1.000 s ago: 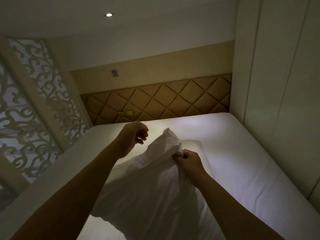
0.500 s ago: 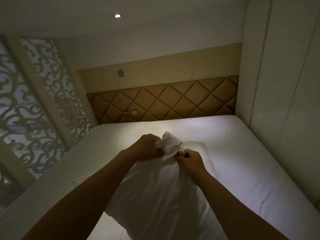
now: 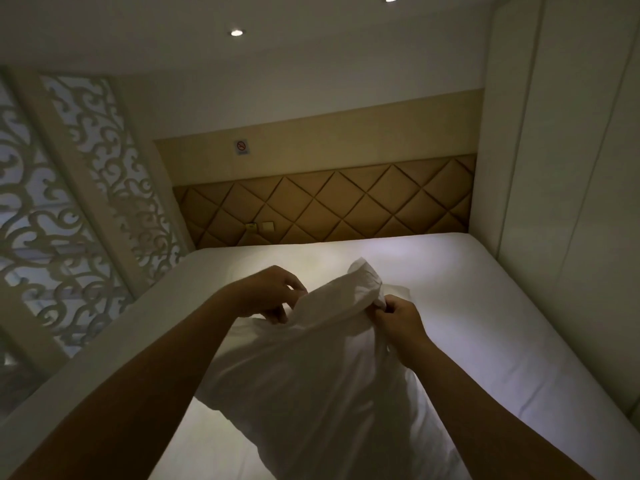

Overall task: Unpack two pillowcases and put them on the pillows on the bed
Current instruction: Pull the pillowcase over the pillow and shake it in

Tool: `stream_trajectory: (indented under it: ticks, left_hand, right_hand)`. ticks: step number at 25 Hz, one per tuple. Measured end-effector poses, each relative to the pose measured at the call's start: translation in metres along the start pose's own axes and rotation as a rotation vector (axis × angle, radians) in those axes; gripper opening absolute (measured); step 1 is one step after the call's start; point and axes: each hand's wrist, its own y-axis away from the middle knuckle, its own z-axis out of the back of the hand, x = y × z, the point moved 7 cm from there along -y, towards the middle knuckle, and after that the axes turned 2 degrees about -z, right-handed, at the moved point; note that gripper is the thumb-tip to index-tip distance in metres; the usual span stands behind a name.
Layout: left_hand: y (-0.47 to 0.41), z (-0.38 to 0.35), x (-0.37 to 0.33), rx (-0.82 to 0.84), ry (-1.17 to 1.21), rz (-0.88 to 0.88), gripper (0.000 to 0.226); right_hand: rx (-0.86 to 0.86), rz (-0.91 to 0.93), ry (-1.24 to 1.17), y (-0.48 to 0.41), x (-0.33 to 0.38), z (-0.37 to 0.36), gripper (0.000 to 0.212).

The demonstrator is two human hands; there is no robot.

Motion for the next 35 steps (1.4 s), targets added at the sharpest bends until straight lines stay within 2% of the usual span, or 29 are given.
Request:
stream_trajectory:
  ticks: [2, 3, 6, 10, 12, 15, 16, 20, 25, 29, 35]
  left_hand:
    - [-0.012, -0.009, -0.010, -0.066, -0.251, -0.111, 0.022]
    - [-0.019, -0.014, -0.014, -0.074, -0.303, -0.166, 0.027]
    - [-0.027, -0.031, -0.027, -0.052, -0.329, -0.279, 0.029]
    - [-0.033, -0.049, -0.038, -0.097, -0.435, -0.290, 0.025]
    - [-0.037, -0.049, -0.041, -0.141, -0.423, -0.263, 0.022]
    - [-0.041, -0.034, -0.042, -0.246, -0.353, -0.165, 0.027]
    - [-0.042, -0.029, -0.042, -0.271, -0.302, -0.136, 0.027]
    - [-0.040, -0.032, -0.046, -0.208, -0.166, -0.103, 0.022]
    - [-0.034, -0.040, -0.044, -0.117, -0.066, -0.112, 0.021]
    - [-0.034, -0.037, -0.044, -0.170, -0.004, -0.085, 0.027]
    - [-0.035, -0.057, -0.060, -0.079, -0.086, -0.063, 0.024]
  right_hand:
    - [0.011, 0.003, 0.009, 0.000, 0.000, -0.003, 0.019]
    - [0.014, 0.002, 0.019, 0.000, 0.000, -0.004, 0.019]
    - [-0.013, -0.003, 0.067, -0.002, 0.001, 0.000, 0.022]
    - [-0.040, -0.005, 0.131, -0.007, -0.003, 0.007, 0.020]
    - [-0.077, 0.036, 0.237, -0.006, 0.008, 0.010, 0.018]
    - [-0.365, 0.147, 0.468, 0.010, 0.039, 0.024, 0.025]
    - [-0.380, 0.157, 0.475, 0.014, 0.045, 0.021, 0.029]
    - [-0.122, -0.037, 0.286, 0.019, 0.019, -0.017, 0.053]
    - [-0.104, -0.007, 0.070, 0.027, 0.008, 0.000, 0.038]
    - [-0.152, -0.124, 0.117, 0.035, -0.024, 0.021, 0.038]
    - [-0.195, -0.136, 0.197, 0.036, -0.006, 0.023, 0.058]
